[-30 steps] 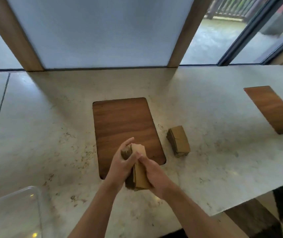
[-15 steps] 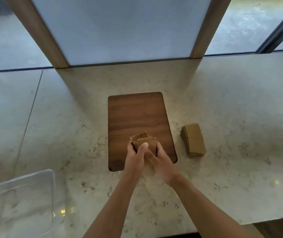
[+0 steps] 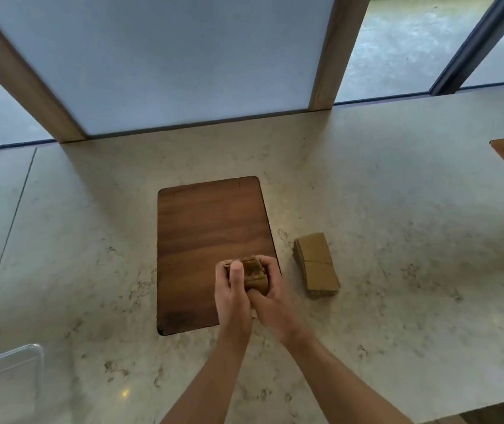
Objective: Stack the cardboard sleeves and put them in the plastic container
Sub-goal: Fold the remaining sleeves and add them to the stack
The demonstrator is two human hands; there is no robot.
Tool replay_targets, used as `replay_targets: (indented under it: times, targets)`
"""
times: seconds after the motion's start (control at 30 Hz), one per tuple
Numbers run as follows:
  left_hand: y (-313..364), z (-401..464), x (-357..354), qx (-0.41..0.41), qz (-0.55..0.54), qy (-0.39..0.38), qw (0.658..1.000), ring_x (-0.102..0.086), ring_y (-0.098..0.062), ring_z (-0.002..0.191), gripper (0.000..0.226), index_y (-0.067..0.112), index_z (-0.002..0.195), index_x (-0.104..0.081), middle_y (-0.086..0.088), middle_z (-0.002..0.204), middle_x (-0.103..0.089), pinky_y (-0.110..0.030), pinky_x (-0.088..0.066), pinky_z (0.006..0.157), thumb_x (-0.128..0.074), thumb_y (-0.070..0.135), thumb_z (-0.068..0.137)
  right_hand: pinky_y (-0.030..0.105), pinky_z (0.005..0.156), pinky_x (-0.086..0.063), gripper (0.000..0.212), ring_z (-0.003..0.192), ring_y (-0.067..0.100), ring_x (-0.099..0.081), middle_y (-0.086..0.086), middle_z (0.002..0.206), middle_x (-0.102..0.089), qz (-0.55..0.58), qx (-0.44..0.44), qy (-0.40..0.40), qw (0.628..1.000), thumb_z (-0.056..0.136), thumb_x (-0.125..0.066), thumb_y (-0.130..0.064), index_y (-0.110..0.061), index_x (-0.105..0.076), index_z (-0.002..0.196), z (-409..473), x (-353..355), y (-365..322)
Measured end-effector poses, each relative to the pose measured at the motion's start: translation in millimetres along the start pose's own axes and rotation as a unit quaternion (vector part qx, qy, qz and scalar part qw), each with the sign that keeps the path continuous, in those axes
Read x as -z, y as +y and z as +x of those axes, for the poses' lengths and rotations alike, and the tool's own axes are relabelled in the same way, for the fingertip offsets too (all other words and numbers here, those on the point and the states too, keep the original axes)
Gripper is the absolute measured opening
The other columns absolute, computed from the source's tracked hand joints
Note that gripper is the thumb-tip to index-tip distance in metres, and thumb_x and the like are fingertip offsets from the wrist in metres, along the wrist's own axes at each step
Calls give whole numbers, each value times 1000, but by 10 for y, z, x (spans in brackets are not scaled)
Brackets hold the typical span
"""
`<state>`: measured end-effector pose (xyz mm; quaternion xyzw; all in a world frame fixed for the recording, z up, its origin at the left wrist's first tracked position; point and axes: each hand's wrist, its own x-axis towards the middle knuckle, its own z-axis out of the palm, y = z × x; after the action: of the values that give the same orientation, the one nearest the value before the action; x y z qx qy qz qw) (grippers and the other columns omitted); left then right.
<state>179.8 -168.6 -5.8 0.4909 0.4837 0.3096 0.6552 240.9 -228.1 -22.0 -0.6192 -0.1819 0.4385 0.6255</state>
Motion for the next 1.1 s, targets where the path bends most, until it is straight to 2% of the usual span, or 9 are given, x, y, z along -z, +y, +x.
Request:
replay_targets:
  times: [0.13, 0.23, 0.33, 0.47, 0.53, 0.7, 0.93, 1.03, 1.1]
  targets:
    - [-200, 250, -67, -32, 9, 58, 998, -67, -11, 77, 40, 24, 85, -72, 8, 81, -72, -30, -57, 68, -50, 58, 88, 43, 89, -59, 62, 111, 27, -68, 1, 116, -69, 29, 10, 6, 1000, 86, -53, 17, -31, -58, 126, 148, 14, 300]
    - [-327, 310, -125, -14, 3, 87, 996, -60, -7, 65, 30, 34, 68, -66, 12, 65, -63, -27, -52, 60, -56, 54, 88, 32, 80, -60, 50, 107, 16, -70, -7, 114, -71, 78, -10, -2, 997, 82, -56, -9, -34, -61, 124, 165, 56, 361]
    - [-419, 275, -124, -31, -11, 105, 994, -68, -10, 73, 30, 30, 73, -72, 10, 77, -74, -27, -55, 63, -54, 46, 90, 34, 81, -61, 37, 111, 19, -70, 0, 122, -70, 88, 28, 21, 996, 88, -64, -39, -27, -64, 122, 172, 12, 371]
    - [-495, 249, -71, -58, -28, 107, 992, -74, -26, 99, 30, 11, 93, -77, -8, 104, -80, -39, -60, 81, -50, 26, 94, 32, 72, -60, 19, 86, 14, -72, -2, 92, -75, -8, 70, 137, 988, 88, -63, -44, -27, -70, 93, 269, -137, 365]
    - [-479, 277, -34, -51, -14, 98, 994, -73, -13, 84, 30, 15, 87, -74, 3, 89, -78, -27, -58, 71, -48, 26, 98, 28, 66, -58, 25, 77, 11, -71, -3, 83, -74, -37, 87, 167, 981, 90, -61, -43, -20, -71, 89, 291, -192, 325]
    - [-297, 313, -217, 22, 20, 100, 995, -57, -2, 55, 41, 18, 69, -59, 12, 58, -60, -21, -49, 52, -49, 36, 104, 49, 75, -59, 47, 76, 13, -69, -4, 79, -70, -72, -4, 168, 983, 94, -41, -64, -24, -65, 83, 327, -144, 19]
    - [258, 301, -757, 250, 4, 45, 967, -80, -27, 77, 63, 17, 98, -78, -10, 87, -82, -38, -64, 69, -48, 71, 92, 47, 110, -51, 68, 131, 18, -58, 3, 144, -55, -80, -92, -25, 992, 86, -60, -49, -33, -45, 150, 264, 573, -532]
    - [399, 258, -1045, 318, 17, -26, 948, -71, -36, 108, 82, 14, 127, -71, -17, 117, -76, -52, -57, 100, -31, 79, 95, 50, 113, -46, 59, 130, 24, -58, 8, 141, -59, -218, -62, 8, 974, 103, -52, -49, -23, -44, 155, 241, 939, -747]
    - [434, 238, -1174, 317, 32, -60, 946, -73, -34, 104, 85, 17, 121, -74, -15, 110, -79, -47, -62, 88, -25, 81, 94, 53, 100, -55, 45, 108, 23, -68, 5, 121, -70, -228, -57, 63, 970, 106, -46, -49, -19, -60, 137, 220, 1105, -828]
